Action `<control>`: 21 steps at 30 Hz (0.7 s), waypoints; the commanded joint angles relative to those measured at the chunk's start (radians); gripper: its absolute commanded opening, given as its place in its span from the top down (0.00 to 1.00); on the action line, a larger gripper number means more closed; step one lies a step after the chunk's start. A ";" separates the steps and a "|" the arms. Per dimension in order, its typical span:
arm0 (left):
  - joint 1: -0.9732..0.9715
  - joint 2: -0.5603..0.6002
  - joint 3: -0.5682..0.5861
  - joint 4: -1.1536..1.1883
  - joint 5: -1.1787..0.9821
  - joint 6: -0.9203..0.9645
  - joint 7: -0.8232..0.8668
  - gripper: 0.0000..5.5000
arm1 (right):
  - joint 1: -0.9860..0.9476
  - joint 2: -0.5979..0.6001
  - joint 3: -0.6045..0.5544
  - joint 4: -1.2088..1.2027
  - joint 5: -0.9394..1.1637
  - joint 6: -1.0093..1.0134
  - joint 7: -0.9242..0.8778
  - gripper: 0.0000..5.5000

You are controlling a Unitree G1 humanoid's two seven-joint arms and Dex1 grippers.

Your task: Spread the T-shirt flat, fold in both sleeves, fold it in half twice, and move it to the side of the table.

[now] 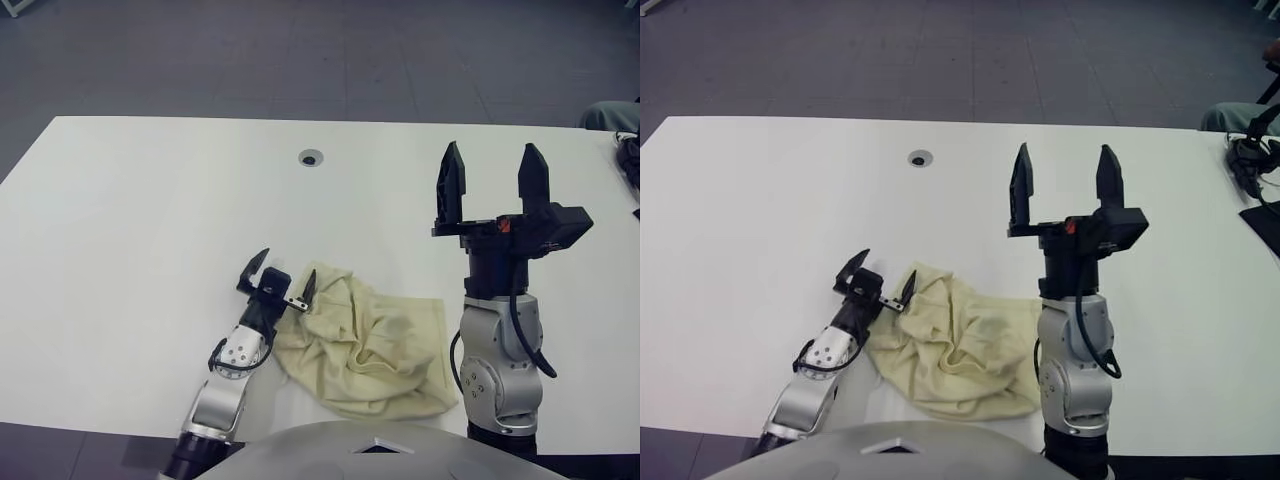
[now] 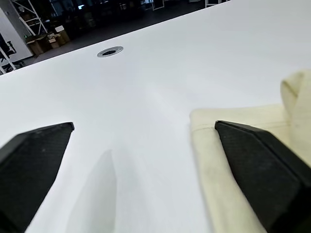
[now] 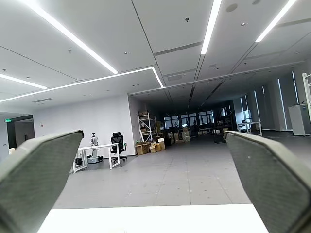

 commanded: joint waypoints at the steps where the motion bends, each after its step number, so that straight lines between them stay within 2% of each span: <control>1: 0.047 -0.010 0.014 -0.031 0.023 0.053 0.028 0.02 | 0.001 0.002 0.005 -0.017 -0.006 0.013 -0.008 0.02; 5: 0.039 -0.018 0.024 -0.161 -0.018 0.036 0.003 0.02 | -0.006 -0.001 0.006 -0.017 -0.007 0.024 -0.010 0.02; 8: 0.017 0.021 0.027 -0.270 -0.110 0.027 -0.103 0.02 | -0.016 -0.008 0.000 -0.017 -0.010 0.044 -0.014 0.02; 12: -0.054 0.140 0.141 -0.374 -0.270 0.062 -0.262 0.02 | -0.038 -0.032 -0.019 -0.027 0.025 0.111 -0.005 0.02; 15: -0.126 0.291 0.220 -0.365 -0.380 0.038 -0.454 0.02 | -0.053 -0.067 -0.064 -0.062 0.052 0.154 0.000 0.02; 18: -0.173 0.397 0.255 -0.333 -0.486 0.027 -0.633 0.02 | -0.069 -0.115 -0.111 -0.077 0.142 0.243 0.027 0.02; 21: -0.257 0.459 0.258 -0.259 -0.477 0.036 -0.704 0.02 | -0.058 -0.216 -0.106 -0.113 0.172 0.318 0.110 0.02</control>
